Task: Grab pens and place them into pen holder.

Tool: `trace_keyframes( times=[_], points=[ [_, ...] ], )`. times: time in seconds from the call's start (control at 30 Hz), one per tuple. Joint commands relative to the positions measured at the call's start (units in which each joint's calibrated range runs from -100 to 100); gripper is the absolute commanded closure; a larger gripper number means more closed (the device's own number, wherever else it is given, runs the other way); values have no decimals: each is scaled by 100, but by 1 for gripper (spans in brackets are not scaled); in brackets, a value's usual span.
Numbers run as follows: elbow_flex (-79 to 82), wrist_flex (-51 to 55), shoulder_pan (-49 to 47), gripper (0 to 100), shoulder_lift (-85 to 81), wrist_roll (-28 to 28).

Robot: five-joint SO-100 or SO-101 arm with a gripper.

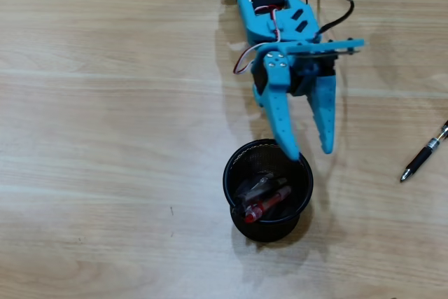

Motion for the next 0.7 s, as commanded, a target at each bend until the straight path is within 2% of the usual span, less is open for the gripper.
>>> trace_keyframes(
  times=[0.0, 0.1, 0.23, 0.27, 0.47, 0.67],
  points=[
    [-623, 1224, -673, 91, -421, 476],
    [-1157, 2399, -1277, 98, -497, 963],
    [-1736, 3748, -2008, 98, -378, 1157],
    [-1962, 4058, -2310, 98, -183, 1377],
    [-2731, 4176, -3060, 97, 641, 2052],
    [-3591, 4194, -3563, 73, 1668, 2146]
  ],
)
